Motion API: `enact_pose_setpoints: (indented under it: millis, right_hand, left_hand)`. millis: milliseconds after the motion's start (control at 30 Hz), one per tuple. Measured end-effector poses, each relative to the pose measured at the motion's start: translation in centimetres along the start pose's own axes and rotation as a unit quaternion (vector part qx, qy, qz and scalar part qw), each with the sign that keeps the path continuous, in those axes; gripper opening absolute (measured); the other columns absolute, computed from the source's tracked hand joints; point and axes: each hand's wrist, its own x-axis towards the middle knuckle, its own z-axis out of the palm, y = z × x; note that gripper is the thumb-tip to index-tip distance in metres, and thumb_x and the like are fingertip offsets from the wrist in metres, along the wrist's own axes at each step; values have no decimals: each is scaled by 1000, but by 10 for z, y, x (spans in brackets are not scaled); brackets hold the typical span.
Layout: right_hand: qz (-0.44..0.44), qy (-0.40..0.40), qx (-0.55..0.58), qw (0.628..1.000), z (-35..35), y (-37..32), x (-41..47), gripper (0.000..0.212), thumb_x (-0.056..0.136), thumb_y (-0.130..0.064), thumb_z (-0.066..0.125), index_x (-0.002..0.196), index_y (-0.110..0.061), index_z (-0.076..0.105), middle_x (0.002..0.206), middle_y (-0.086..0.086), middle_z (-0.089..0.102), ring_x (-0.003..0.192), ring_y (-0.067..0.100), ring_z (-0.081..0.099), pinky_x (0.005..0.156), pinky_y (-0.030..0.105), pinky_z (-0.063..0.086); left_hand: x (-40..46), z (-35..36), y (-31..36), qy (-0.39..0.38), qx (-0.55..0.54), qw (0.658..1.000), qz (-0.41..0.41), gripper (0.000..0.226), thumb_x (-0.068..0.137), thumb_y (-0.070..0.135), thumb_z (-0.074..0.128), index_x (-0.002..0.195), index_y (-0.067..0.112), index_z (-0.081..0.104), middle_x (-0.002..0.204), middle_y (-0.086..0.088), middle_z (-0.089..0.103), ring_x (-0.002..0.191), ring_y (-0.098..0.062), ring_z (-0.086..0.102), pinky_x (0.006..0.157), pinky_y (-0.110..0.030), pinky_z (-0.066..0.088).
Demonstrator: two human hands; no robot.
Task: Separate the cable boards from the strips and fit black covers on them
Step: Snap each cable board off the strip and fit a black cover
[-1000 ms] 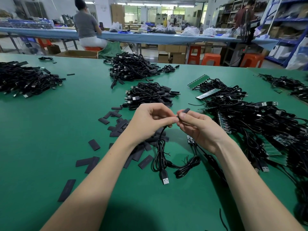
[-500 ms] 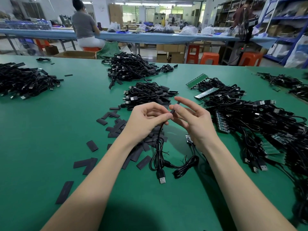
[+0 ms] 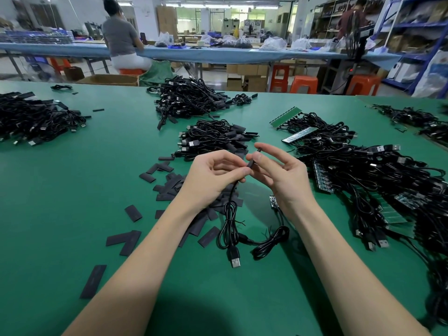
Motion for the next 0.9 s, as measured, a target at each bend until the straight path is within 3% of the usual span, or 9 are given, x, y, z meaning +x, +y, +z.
enact_pose_setpoints:
  millis: [367, 500, 600, 900]
  right_hand:
    - [-48, 11, -53, 997, 2, 2, -1, 24, 87, -5, 76, 109, -12, 74, 90, 16, 77, 83, 21, 73, 78, 31, 60]
    - [-95, 15, -110, 989, 2, 4, -3, 29, 86, -11, 80, 113, -17, 70, 87, 15, 77, 87, 25, 74, 89, 44, 60]
    - [-117, 9, -124, 985, 2, 5, -3, 29, 85, -12, 80, 112, -18, 70, 90, 11, 78, 92, 27, 75, 93, 51, 58]
    - [-134, 22, -150, 979, 0, 11, -1, 19, 80, -22, 82, 98, -29, 80, 94, 5, 79, 95, 24, 75, 89, 51, 59]
  left_hand:
    - [0, -1, -4, -5, -6, 1000, -12, 13, 82, 8, 82, 91, 8, 74, 82, -5, 77, 75, -19, 75, 74, -23, 58]
    - [-1, -2, -5, -16, -2, 1000, -20, 16, 80, 4, 82, 92, 10, 73, 82, -2, 77, 77, -12, 74, 72, -17, 55]
    - [-1, -2, -5, -9, 0, 1000, -18, 16, 80, 3, 82, 92, 7, 72, 82, -3, 77, 77, -14, 74, 74, -19, 56]
    - [0, -2, -8, -15, 18, 1000, -10, 16, 80, 5, 83, 88, 15, 73, 81, 1, 76, 77, -12, 74, 72, -17, 54]
